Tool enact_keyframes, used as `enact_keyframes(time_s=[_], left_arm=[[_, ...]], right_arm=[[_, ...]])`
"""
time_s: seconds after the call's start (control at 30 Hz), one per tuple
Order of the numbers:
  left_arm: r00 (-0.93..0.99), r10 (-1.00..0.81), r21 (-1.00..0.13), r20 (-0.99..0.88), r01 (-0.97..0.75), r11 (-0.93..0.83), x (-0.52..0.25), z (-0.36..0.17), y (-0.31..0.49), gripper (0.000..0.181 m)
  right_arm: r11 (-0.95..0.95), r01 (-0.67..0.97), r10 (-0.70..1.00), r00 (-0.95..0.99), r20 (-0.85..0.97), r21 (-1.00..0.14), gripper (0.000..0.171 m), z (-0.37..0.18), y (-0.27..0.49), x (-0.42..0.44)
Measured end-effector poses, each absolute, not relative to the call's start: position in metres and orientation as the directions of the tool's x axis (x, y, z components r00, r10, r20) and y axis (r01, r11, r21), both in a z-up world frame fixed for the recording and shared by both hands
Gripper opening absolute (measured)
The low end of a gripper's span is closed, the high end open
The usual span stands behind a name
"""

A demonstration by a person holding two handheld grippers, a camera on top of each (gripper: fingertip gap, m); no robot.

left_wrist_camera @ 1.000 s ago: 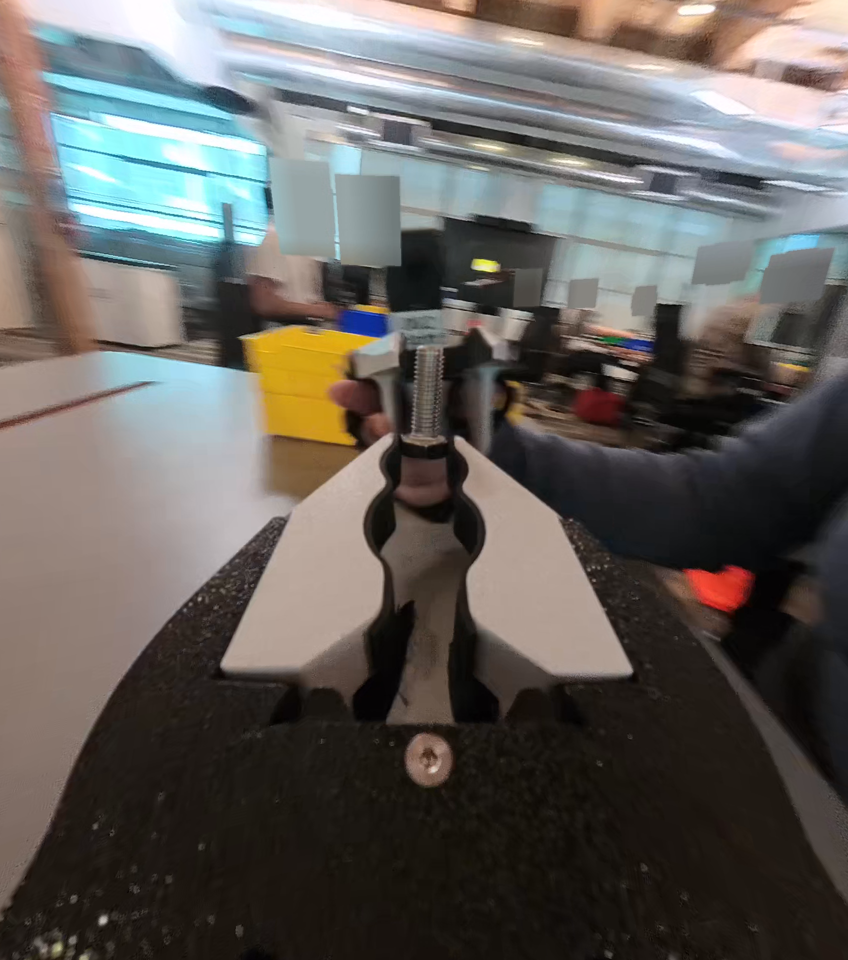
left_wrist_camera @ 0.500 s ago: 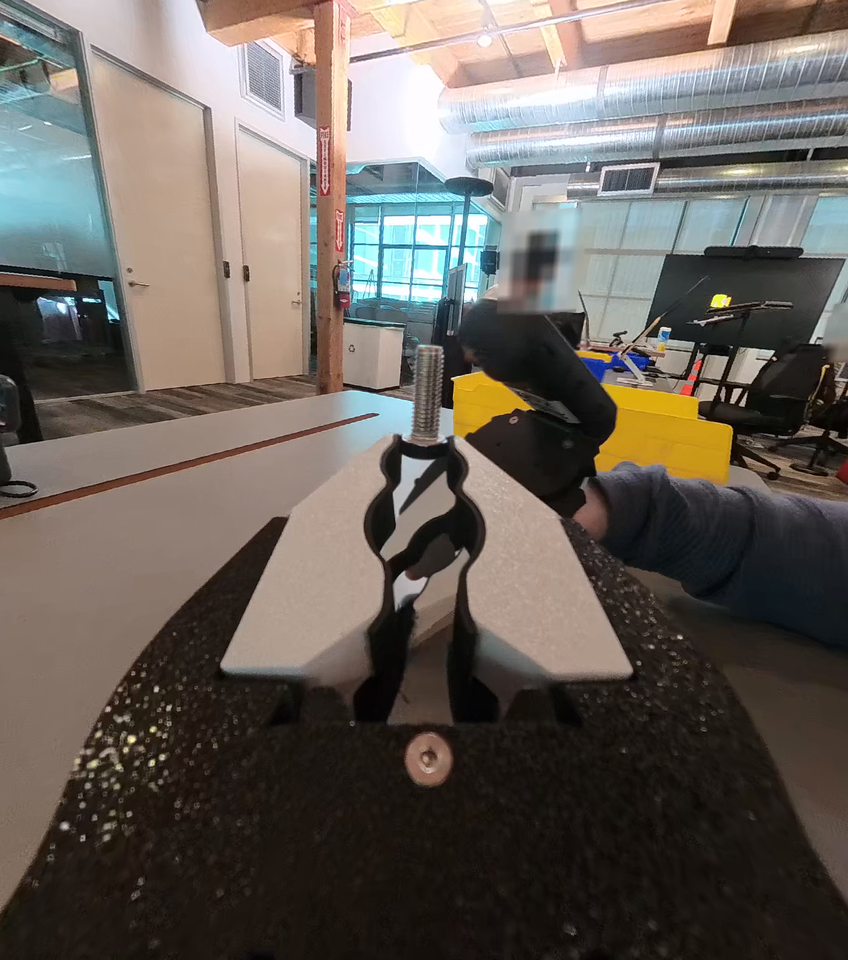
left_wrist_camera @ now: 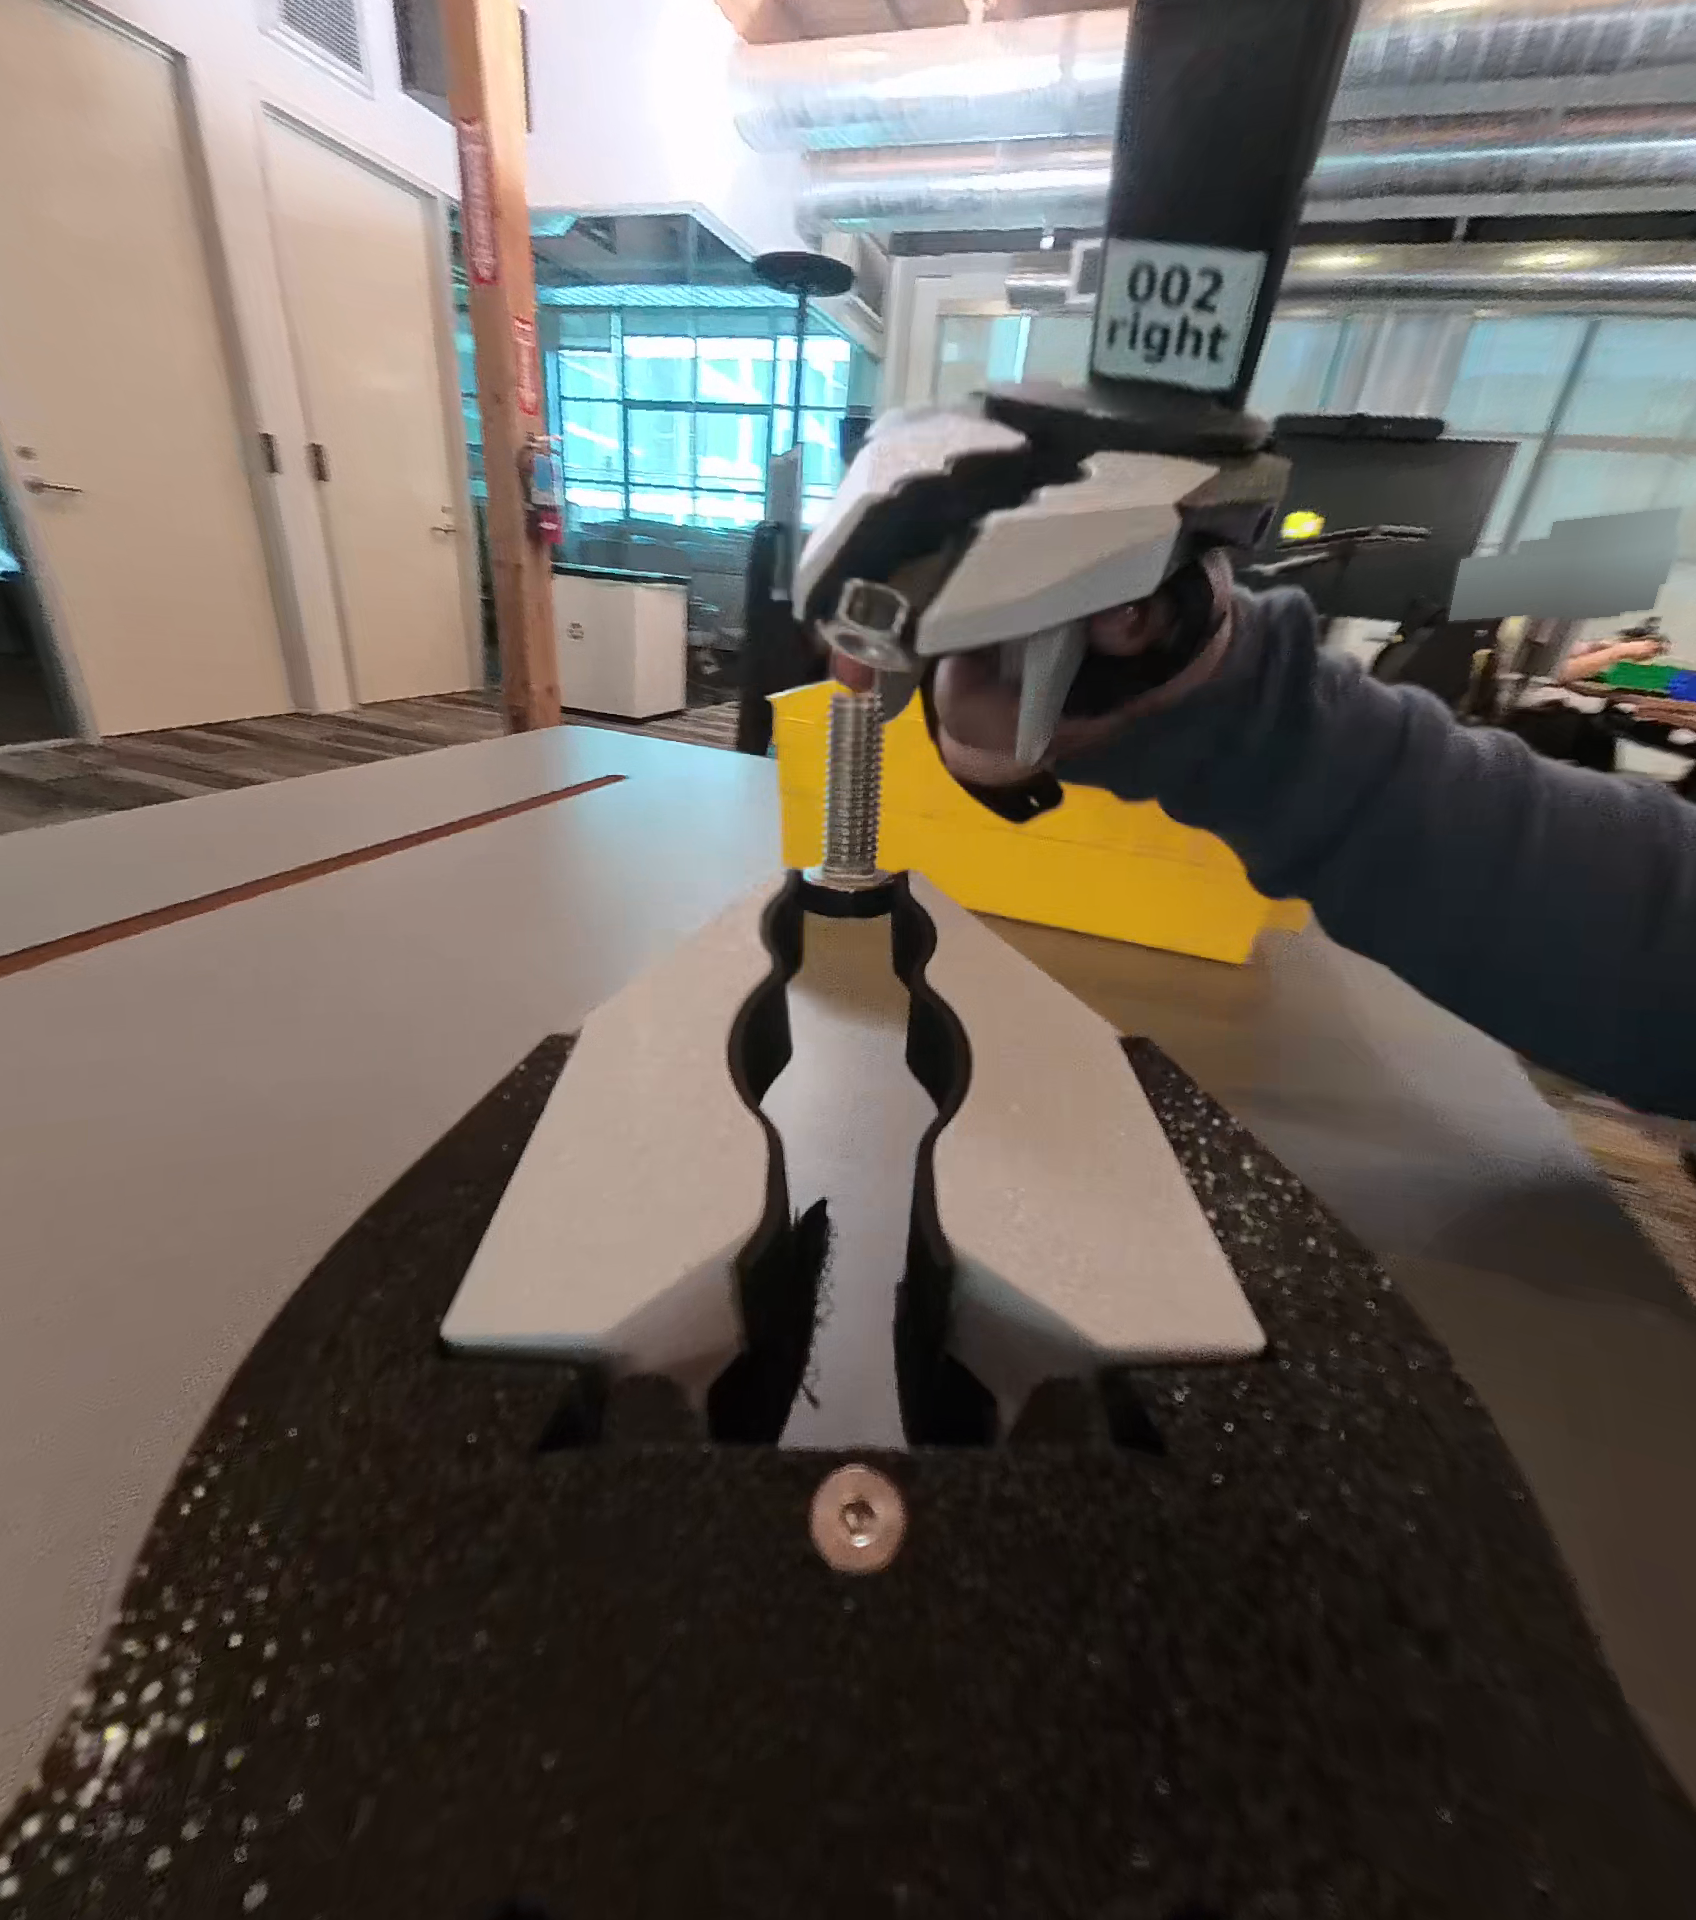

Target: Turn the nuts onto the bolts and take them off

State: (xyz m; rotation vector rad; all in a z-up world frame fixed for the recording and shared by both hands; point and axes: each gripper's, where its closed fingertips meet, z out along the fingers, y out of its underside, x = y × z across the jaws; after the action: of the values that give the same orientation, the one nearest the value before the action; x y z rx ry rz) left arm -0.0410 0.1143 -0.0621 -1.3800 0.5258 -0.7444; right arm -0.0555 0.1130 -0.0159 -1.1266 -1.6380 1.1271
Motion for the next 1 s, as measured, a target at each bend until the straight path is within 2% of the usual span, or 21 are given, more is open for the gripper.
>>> enact_keyframes(time_s=[0.03, 0.27, 0.57, 0.63, 0.87, 1.0], left_arm=[[0.644, -0.757, -0.985, 0.106, 0.172, 0.009, -0.037, -0.062, 0.112, 0.014], [0.521, -0.850, -0.989, 0.082, 0.149, -0.004, -0.019, -0.062, 0.094, 0.014], [0.403, -0.910, -0.984, 0.094, 0.176, -0.023, -0.010, -0.060, 0.078, 0.014], [0.443, -0.888, -0.982, 0.122, 0.184, -0.043, -0.015, -0.062, 0.085, 0.014], [0.674, -0.738, -1.000, 0.023, 0.015, -0.018, -0.030, -0.079, 0.111, 0.014], [0.746, -0.665, -1.000, 0.005, -0.014, -0.023, -0.040, -0.082, 0.120, 0.014]], right_arm=[[0.235, 0.254, 0.941, -0.300, 0.155, -0.938, 0.017, -0.019, 0.105, -0.053], [0.244, 0.391, 0.892, -0.450, 0.047, -0.887, 0.016, -0.023, 0.084, -0.044], [0.220, 0.441, 0.846, -0.531, -0.055, -0.870, 0.017, -0.026, 0.069, -0.036], [0.199, 0.452, 0.880, -0.473, -0.044, -0.869, 0.016, -0.028, 0.076, -0.041], [0.054, 0.538, 0.986, -0.160, -0.039, -0.841, 0.017, -0.044, 0.102, -0.052], [-0.142, 0.483, 0.985, 0.153, -0.077, -0.864, 0.017, -0.046, 0.116, -0.058]])
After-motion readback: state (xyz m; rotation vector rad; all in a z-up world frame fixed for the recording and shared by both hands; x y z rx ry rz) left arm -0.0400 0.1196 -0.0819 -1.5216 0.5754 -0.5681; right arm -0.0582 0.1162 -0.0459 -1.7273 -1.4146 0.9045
